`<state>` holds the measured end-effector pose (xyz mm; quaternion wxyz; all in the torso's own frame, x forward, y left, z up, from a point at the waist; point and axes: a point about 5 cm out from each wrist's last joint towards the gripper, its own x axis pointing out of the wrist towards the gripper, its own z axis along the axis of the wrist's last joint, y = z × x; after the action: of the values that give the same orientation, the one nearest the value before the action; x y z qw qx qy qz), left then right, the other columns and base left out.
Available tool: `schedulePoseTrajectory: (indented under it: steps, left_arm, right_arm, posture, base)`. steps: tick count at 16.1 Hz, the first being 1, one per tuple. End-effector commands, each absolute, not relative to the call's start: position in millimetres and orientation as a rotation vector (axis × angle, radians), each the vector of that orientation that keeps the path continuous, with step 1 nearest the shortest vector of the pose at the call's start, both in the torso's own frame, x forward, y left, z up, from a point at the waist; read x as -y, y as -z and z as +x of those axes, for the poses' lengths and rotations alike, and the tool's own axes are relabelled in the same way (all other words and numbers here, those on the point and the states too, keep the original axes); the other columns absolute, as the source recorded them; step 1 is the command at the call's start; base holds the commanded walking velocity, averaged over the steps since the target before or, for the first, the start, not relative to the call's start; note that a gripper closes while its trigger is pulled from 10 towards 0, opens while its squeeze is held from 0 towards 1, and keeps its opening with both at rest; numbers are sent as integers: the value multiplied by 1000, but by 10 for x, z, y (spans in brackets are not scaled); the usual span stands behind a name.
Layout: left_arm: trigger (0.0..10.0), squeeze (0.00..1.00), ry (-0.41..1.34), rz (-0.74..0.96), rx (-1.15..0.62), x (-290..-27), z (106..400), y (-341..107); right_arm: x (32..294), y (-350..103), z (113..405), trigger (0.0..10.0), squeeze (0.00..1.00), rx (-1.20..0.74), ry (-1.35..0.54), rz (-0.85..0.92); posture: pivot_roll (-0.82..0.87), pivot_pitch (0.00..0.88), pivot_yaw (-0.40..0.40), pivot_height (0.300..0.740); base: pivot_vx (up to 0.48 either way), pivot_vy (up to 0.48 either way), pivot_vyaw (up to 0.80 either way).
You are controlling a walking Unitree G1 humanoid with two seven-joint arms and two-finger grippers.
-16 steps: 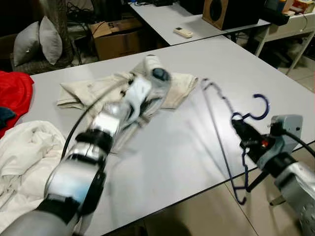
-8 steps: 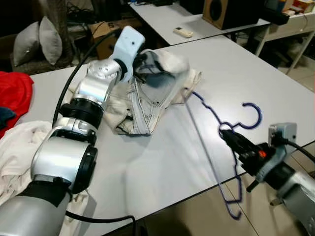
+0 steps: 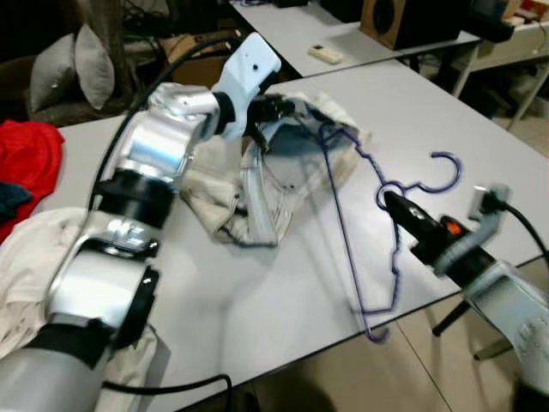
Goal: Hang hanger
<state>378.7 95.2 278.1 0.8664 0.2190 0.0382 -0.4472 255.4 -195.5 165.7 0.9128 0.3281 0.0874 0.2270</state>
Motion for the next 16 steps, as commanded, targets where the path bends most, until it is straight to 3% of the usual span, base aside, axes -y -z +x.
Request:
schedulePoseTrajectory:
  steps: [1,5,11,16]
  left_arm:
    - [0,0,1010,464,-84,-902,3705,-2817]
    - [0,0,1305,531,-351,-926,3354,-2344]
    - [0,0,1472,31,-259,-377,3218,-2814]
    - [0,0,1405,-109,-256,-101,3304,-2878]
  right_arm:
    - [1942,-1697,2608,10000,0,-153,-492,728]
    - [1864,-1764,2896,10000,0,-117,-488,904]
    - [1732,-1664,3264,10000,0,-92,-262,1018]
    - [1656,-1531,3349,10000,0,-65,-74,1108]
  posture:
    - [-72,0,83,740]
    - [-48,0,81,740]
    - [-34,0,133,740]
    - [-33,0,202,740]
  base:
    - [0,0,0]
    - [0,0,0]
    - [0,0,0]
    - [0,0,0]
